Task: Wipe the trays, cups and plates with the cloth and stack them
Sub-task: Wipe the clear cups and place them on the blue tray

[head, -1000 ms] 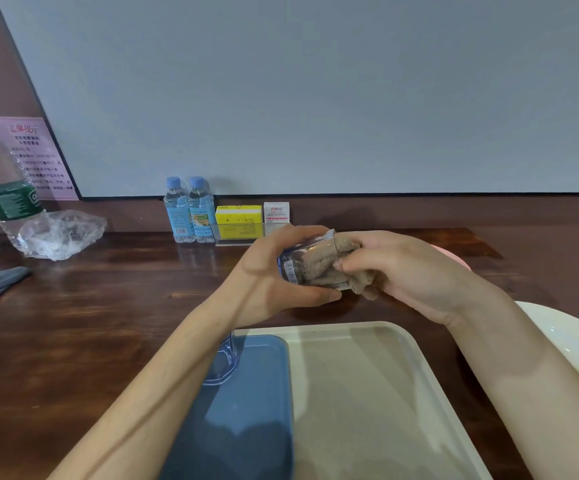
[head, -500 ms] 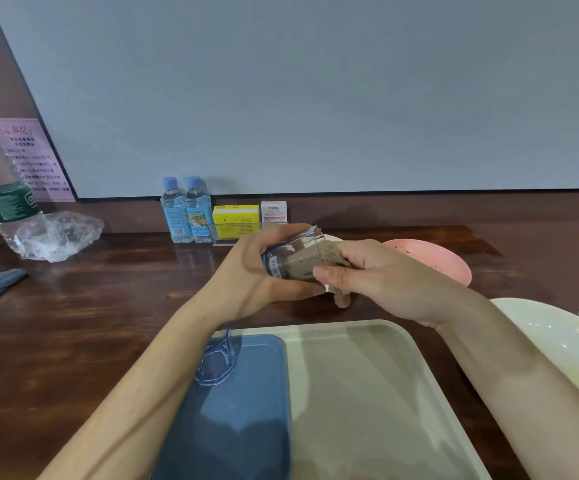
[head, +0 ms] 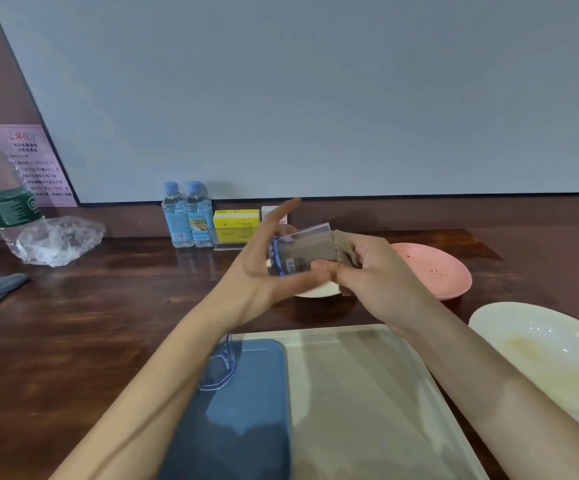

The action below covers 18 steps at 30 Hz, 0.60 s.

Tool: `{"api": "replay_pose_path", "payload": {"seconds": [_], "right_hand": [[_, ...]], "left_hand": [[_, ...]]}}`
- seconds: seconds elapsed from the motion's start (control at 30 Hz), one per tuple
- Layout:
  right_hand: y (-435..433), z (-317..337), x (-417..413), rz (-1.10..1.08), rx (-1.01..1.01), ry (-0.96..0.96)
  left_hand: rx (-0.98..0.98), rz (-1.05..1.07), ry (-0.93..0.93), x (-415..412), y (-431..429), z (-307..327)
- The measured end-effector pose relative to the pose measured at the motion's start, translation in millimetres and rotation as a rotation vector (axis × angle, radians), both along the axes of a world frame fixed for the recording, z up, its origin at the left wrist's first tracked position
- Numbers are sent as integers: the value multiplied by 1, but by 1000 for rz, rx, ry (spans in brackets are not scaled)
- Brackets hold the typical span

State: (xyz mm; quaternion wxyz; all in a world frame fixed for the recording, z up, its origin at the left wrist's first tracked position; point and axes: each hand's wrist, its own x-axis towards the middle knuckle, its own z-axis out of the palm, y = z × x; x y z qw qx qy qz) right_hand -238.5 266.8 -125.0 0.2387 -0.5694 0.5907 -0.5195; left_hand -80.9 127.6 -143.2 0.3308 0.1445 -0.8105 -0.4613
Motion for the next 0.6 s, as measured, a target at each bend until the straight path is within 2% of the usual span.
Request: {"api": "replay_pose_path", "payload": {"seconds": [0.07,0.1,0.13,0.2,0.37,0.47,0.5,0.53,0.6], "right_hand": [[-2,0,0,-62,-42,70],[-2,-1,0,-76,-56,108],[-4,-2,2,-74,-65,136],[-4,-4,6,-37,-52,124],[-4,1,-3,54,32,-88],[-3,1,-5,116,28,-349],[-3,1,-3,126,25,-419],[-5,0,-1,121,14,-435],[-5,-2,2,54,-33,-277]], "left_hand": [[455,-40,50,-10,2,9],[597,-35,79,-15,4,12],[631,-14,96,-18,6,12],[510,44,118,-18,10,5],[260,158,189,-15,20,-8],[-56,97,228,-11,26,-13],[-100,89,230,-10,25,-15],[-78,86,232,-11,24,-15],[131,95,247,-16,25,-7]]}}
